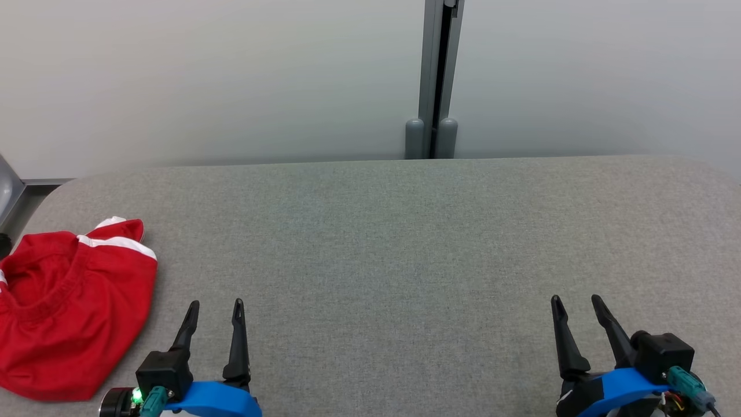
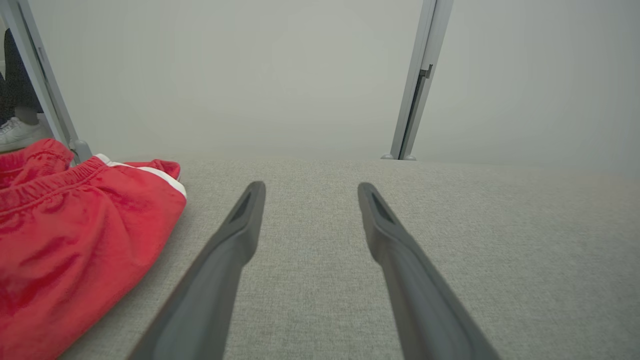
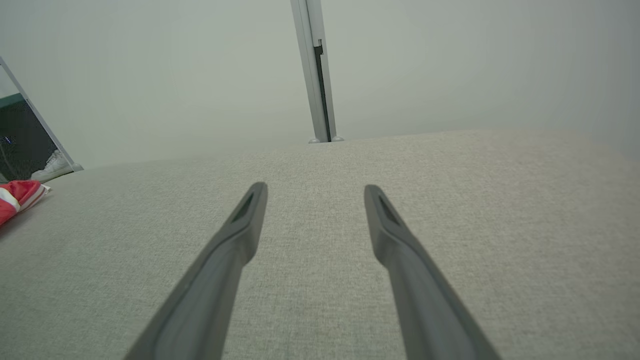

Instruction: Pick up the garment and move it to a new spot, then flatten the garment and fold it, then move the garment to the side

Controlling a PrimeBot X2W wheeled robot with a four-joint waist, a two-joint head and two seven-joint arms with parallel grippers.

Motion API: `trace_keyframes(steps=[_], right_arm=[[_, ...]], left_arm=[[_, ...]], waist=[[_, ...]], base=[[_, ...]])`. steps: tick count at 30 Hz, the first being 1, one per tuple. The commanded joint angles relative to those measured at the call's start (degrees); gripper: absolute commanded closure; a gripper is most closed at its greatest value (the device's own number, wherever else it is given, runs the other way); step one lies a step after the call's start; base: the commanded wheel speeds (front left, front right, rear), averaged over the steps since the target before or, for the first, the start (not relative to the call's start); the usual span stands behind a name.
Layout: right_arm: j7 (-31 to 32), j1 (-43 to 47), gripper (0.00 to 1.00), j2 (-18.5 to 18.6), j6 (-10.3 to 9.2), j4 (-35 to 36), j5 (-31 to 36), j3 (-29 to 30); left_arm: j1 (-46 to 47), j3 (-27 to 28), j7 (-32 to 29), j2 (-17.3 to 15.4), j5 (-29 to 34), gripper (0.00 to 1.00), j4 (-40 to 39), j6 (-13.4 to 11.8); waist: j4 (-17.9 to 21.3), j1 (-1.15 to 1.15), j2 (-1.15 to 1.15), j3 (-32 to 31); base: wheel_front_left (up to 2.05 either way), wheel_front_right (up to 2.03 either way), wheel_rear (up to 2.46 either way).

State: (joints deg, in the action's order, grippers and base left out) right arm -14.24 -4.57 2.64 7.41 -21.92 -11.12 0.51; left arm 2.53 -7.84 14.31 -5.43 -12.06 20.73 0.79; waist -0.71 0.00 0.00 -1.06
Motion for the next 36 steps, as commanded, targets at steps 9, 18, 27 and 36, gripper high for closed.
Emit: trace_keyframes(steps=[9, 18, 27, 36], right_arm=[[-0.9, -0.9, 0.00, 0.4, 0.14, -0.6, 2.1, 0.5], [-0.9, -0.7, 0.00, 0.4, 0.14, -0.6, 2.0, 0.4], [-0.4, 1.0, 0.00, 0.4, 0.14, 0.0, 3.5, 1.7], [0.0, 1.4, 0.00, 0.4, 0.11, 0.9, 4.3, 3.2]], left_arm=[[0.0, -0.1, 0.9, -0.2, 0.6, 0.00, 0.4, -0.7], [0.0, -0.3, 0.9, -0.5, -0.1, 0.00, 0.7, -0.9], [0.9, -1.4, 0.8, -0.5, 0.0, 0.00, 1.1, -0.6], [0.9, -2.3, 0.7, -0.9, 0.4, 0.00, 0.6, -1.0]], waist=[[-0.1, 0.00, 0.00, -0.1], [-0.1, 0.00, 0.00, -0.1], [-3.8, 0.00, 0.00, -0.4], [-13.7, 0.00, 0.00, -0.1]], base=[[0.00, 0.00, 0.00], [0.00, 0.00, 0.00], [0.00, 0.00, 0.00], [0.00, 0.00, 0.00]])
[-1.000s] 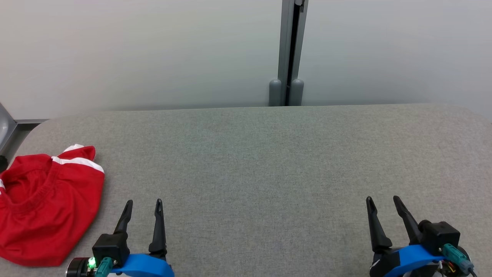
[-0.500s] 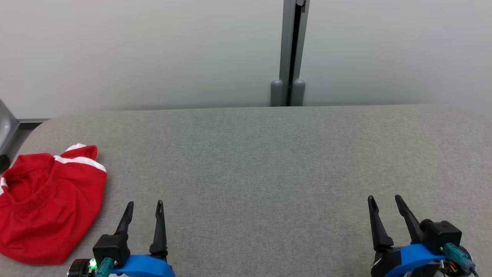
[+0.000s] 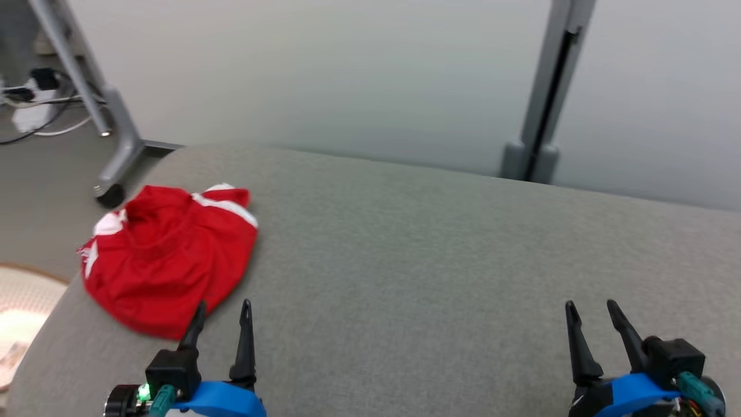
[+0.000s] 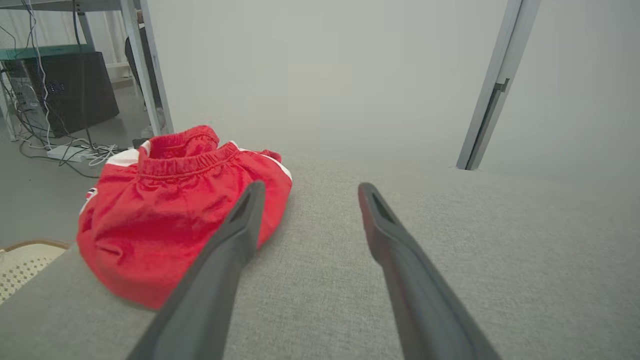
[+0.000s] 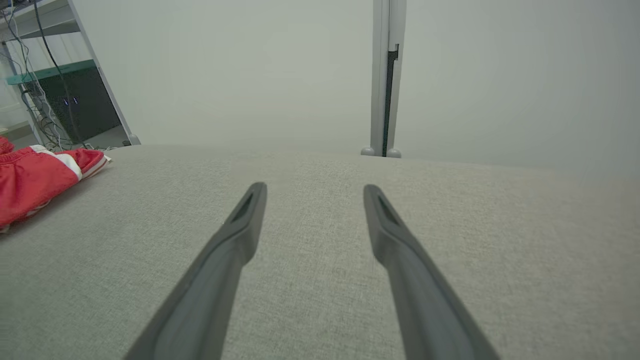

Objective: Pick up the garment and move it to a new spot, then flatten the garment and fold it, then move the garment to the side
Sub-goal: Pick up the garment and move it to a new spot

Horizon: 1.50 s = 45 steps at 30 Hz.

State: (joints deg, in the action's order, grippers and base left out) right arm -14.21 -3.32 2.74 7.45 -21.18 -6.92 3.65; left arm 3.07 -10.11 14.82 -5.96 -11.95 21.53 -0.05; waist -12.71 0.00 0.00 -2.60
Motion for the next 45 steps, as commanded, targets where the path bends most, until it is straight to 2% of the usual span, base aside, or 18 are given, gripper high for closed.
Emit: trace_keyframes(steps=[1, 9, 16, 26, 31, 34, 38, 43, 45], right_arm=[[0.1, 0.0, 0.00, 0.3, 0.06, 0.1, 0.1, -0.3], [0.3, 0.1, 0.00, 0.3, 0.05, -0.3, -0.3, -1.8], [0.2, -0.5, 0.00, 0.3, 0.05, -0.1, -0.9, -2.8], [0.1, -1.6, 0.00, 0.3, 0.05, -0.5, -0.9, -3.3], [0.1, -1.6, 0.00, 0.3, 0.05, -0.2, -0.7, -2.7], [0.2, -1.6, 0.00, 0.3, 0.05, 0.4, -0.4, -2.4], [0.4, -2.7, 0.00, 0.3, 0.05, 1.5, -0.1, -2.3], [0.9, -4.5, 0.00, 0.3, 0.05, 3.0, 0.5, -3.2], [1.3, -5.3, 0.00, 0.3, 0.05, 3.7, 0.9, -3.6]], left_arm=[[0.1, 0.1, 0.2, -0.5, 0.2, 0.00, -0.2, -0.3], [-0.9, 0.5, 0.2, -1.6, -0.3, 0.00, -0.8, -0.7], [-1.2, 0.6, 0.1, -1.9, -0.7, 0.00, -1.6, -1.2], [-0.8, 0.5, 0.2, -2.2, -0.8, 0.00, -2.3, -2.0], [1.0, 1.8, -0.4, -1.9, -3.6, 0.00, -6.0, -1.0], [3.4, 3.7, -4.0, -3.5, -6.0, 0.00, -12.0, -0.1], [8.3, 6.2, -13.1, -7.7, -8.4, 0.00, -17.4, 0.2], [15.4, 10.9, -25.1, -11.9, -15.0, 0.00, -15.3, 0.9], [17.7, 12.6, -29.3, -13.6, -17.1, 0.00, -12.9, 0.3]], waist=[[-2.7, 0.00, 0.00, 1.4], [-10.0, 0.00, 0.00, 1.2], [-14.0, 0.00, 0.00, 1.7], [-14.1, 0.00, 0.00, 3.2], [-13.1, 0.00, 0.00, 4.0], [-12.7, 0.00, 0.00, 4.8], [-11.4, 0.00, 0.00, 6.7], [-8.0, 0.00, 0.00, 10.5], [-6.2, 0.00, 0.00, 12.5]], base=[[0.00, 0.00, 0.00], [0.00, 0.00, 0.00], [0.00, 0.00, 0.00], [0.00, 0.00, 0.00], [0.00, 0.00, 0.00], [0.00, 0.00, 0.00], [0.00, 0.00, 0.00], [0.00, 0.00, 0.00], [0.00, 0.00, 0.00]])
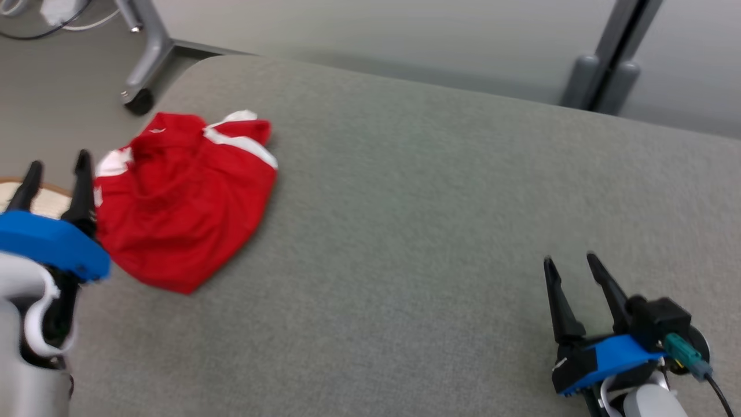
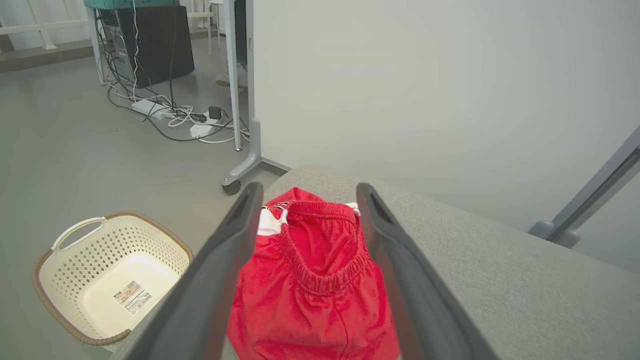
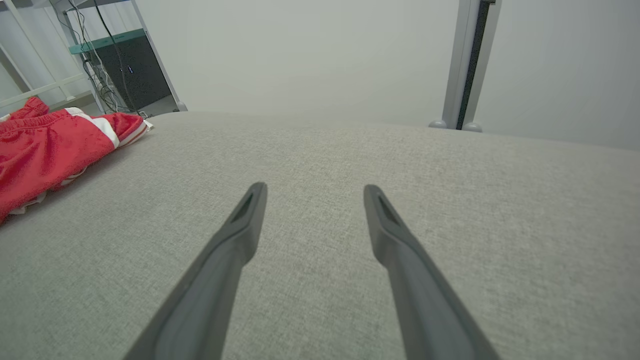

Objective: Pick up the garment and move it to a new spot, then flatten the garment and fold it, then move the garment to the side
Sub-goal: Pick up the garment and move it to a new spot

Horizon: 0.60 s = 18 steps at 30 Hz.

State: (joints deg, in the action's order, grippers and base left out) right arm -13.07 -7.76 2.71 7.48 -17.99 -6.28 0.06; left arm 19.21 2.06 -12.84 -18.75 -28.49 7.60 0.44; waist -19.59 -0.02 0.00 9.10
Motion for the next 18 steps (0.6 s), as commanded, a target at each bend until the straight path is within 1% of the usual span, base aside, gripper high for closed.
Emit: trace_keyframes(steps=[1, 4, 5, 9, 11, 14, 15, 17, 18], right_arm=[[0.4, -1.2, 0.00, 0.3, 0.03, 0.9, 0.7, -0.1], [0.7, -2.2, 0.00, 0.3, 0.03, 1.9, 1.6, -0.2], [0.9, -3.0, 0.00, 0.3, 0.03, 2.8, 2.0, -0.1], [1.4, -4.3, 0.00, 0.3, 0.03, 4.7, 2.7, -0.3], [1.6, -4.9, 0.00, 0.3, 0.03, 5.4, 2.9, -0.2], [1.7, -5.5, 0.00, 0.3, 0.03, 6.2, 3.0, -0.2], [1.7, -5.4, 0.00, 0.3, 0.03, 6.3, 2.9, -0.1], [1.5, -5.4, 0.00, 0.3, 0.03, 6.5, 2.6, 0.0], [1.5, -5.4, 0.00, 0.3, 0.03, 6.4, 2.5, 0.1]], left_arm=[[2.4, 1.1, -3.5, -1.7, -1.3, 0.00, 2.2, -0.5], [4.6, 2.6, -8.3, -4.1, -2.7, 0.00, 6.2, -1.5], [5.2, 3.8, -11.0, -5.4, -4.0, 0.00, 8.3, -1.9], [4.7, 7.0, -14.5, -7.6, -6.9, 0.00, 12.0, -3.0], [4.0, 8.1, -15.7, -7.3, -8.1, 0.00, 13.5, -3.9], [2.3, 8.8, -18.5, -8.1, -8.0, 0.00, 15.4, -6.4], [2.1, 9.0, -19.4, -7.9, -8.3, 0.00, 15.8, -7.2], [1.5, 9.1, -20.9, -6.9, -9.2, 0.00, 16.3, -8.0], [0.9, 8.7, -22.0, -6.4, -9.7, 0.16, 16.6, -8.1]], waist=[[1.6, 0.02, 0.00, 1.9], [4.3, 0.02, 0.00, 4.5], [6.3, 0.02, 0.00, 6.6], [10.0, 0.02, 0.00, 10.7], [11.5, 0.02, 0.00, 12.3], [13.2, 0.02, 0.00, 14.1], [13.6, 0.02, 0.00, 14.5], [14.1, 0.02, 0.00, 14.9], [14.3, 0.02, 0.00, 14.9]], base=[[0.00, 0.00, 0.00], [0.00, 0.00, 0.00], [0.00, 0.00, 0.00], [0.00, 0.00, 0.00], [0.00, 0.00, 0.00], [0.00, 0.00, 0.00], [0.00, 0.00, 0.00], [0.00, 0.00, 0.00], [0.00, 0.00, 0.00]])
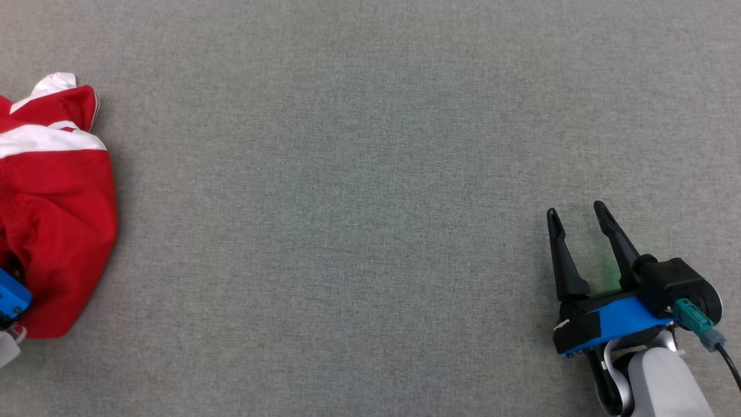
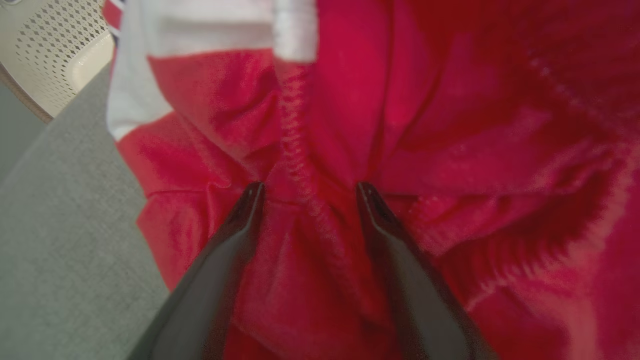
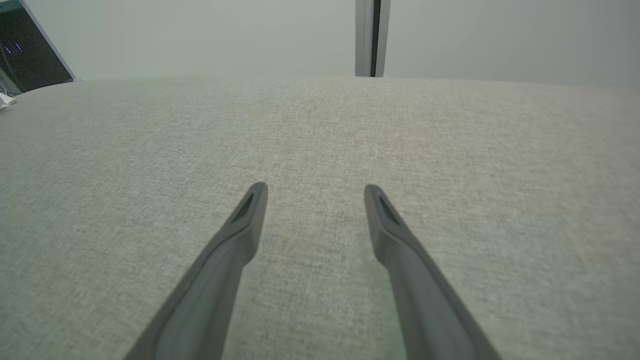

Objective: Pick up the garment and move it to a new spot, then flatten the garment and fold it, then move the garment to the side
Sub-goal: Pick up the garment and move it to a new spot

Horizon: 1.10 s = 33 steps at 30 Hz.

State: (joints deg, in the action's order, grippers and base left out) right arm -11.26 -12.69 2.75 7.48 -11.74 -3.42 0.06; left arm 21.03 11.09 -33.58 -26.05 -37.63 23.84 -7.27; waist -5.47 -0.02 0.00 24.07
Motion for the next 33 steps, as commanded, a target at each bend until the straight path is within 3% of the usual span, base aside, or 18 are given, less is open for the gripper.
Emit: trace_keyframes(steps=[1, 3, 11, 21, 25, 33], right_arm=[[-0.3, -0.5, 0.00, 0.2, 0.03, 0.1, -0.4, 0.1], [-0.4, -0.4, 0.00, 0.2, 0.03, -0.3, -0.6, 0.1], [-1.5, 1.4, 0.00, 0.2, 0.03, -2.7, -3.1, -0.3], [-3.3, 4.0, 0.00, 0.3, 0.03, -7.1, -7.3, -0.9], [-3.6, 4.8, 0.00, 0.3, 0.03, -8.0, -8.2, -1.3], [-3.9, 4.7, 0.00, 0.2, 0.03, -8.1, -8.5, -1.0]], left_arm=[[-0.9, -0.3, -1.3, 0.9, -0.5, 0.16, 0.4, -0.3], [-1.2, -0.7, -2.2, 1.1, -0.9, 1.00, 0.1, -0.1], [0.6, -2.1, 1.5, -2.3, 2.1, 1.00, -4.7, 2.3], [9.5, -7.1, 1.9, -7.3, 6.3, 1.00, -18.4, 6.3], [14.3, -10.1, 0.7, -6.2, 6.0, 1.00, -24.5, 7.9], [18.3, -17.4, 0.1, -0.4, 3.4, 1.00, -32.3, 10.6]], waist=[[0.2, 0.02, 0.00, -0.1], [0.3, 0.02, 0.00, -0.3], [-0.4, 0.02, 0.00, -7.3], [0.1, 0.02, 0.00, -17.7], [2.0, 0.02, 0.00, -19.7], [8.6, 0.02, 0.00, -20.5]], base=[[0.00, 0.00, 0.00], [0.00, 0.00, 0.00], [0.00, 0.00, 0.00], [0.00, 0.00, 0.00], [0.00, 0.00, 0.00], [0.00, 0.00, 0.00]])
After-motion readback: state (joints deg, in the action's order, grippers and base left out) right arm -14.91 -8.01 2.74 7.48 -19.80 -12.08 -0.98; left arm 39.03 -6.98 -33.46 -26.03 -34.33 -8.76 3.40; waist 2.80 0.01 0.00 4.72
